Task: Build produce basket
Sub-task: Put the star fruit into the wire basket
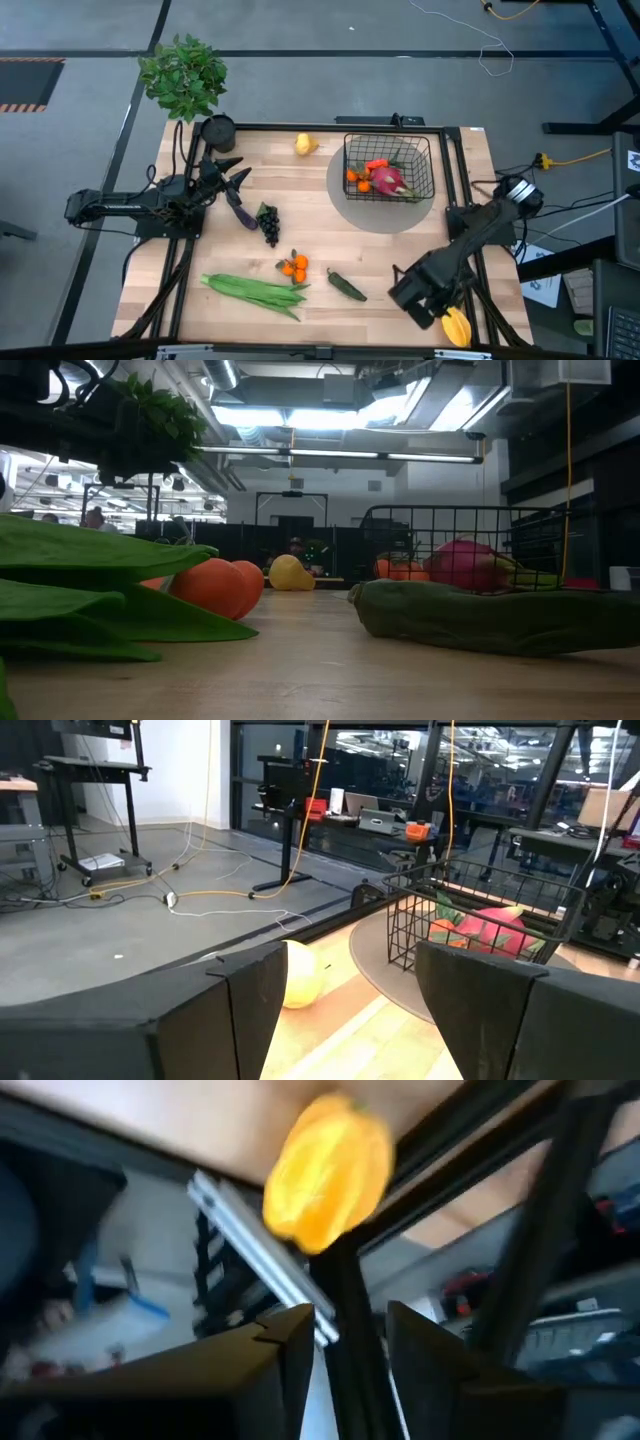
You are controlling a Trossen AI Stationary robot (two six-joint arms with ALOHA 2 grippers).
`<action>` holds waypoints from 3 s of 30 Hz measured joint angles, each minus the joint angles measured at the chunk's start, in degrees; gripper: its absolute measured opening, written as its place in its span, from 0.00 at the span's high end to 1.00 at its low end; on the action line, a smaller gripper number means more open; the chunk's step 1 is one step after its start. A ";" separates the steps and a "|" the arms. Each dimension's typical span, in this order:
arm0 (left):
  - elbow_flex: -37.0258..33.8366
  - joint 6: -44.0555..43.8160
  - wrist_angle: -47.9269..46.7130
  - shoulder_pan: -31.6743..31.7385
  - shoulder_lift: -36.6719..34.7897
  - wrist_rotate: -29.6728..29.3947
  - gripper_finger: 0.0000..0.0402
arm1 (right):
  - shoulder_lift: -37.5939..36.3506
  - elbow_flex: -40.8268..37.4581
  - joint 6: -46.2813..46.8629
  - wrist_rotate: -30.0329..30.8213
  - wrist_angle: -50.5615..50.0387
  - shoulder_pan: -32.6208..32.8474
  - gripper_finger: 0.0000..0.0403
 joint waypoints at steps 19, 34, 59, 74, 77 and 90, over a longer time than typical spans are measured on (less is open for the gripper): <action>0.00 1.47 1.89 0.02 0.01 -0.02 0.47 | 6.98 -0.43 -5.45 1.70 4.94 6.33 0.71; 0.00 4.53 4.90 0.01 0.02 -0.03 0.47 | 6.77 -8.79 -1.18 1.48 16.40 7.31 0.71; 0.00 4.53 4.74 -0.01 0.02 -0.03 0.47 | 5.67 -16.70 7.49 -1.86 35.80 10.60 0.92; 0.00 4.60 4.74 -0.01 0.02 -0.04 0.47 | 6.04 -13.92 -38.11 6.66 8.66 -3.95 0.99; 0.00 4.62 4.73 0.00 0.02 -0.04 0.47 | 6.15 -9.79 -48.54 13.68 1.25 -9.38 0.99; 0.00 6.30 4.59 0.02 0.01 -0.08 0.47 | 2.09 14.67 -62.56 70.89 -17.12 -23.88 0.99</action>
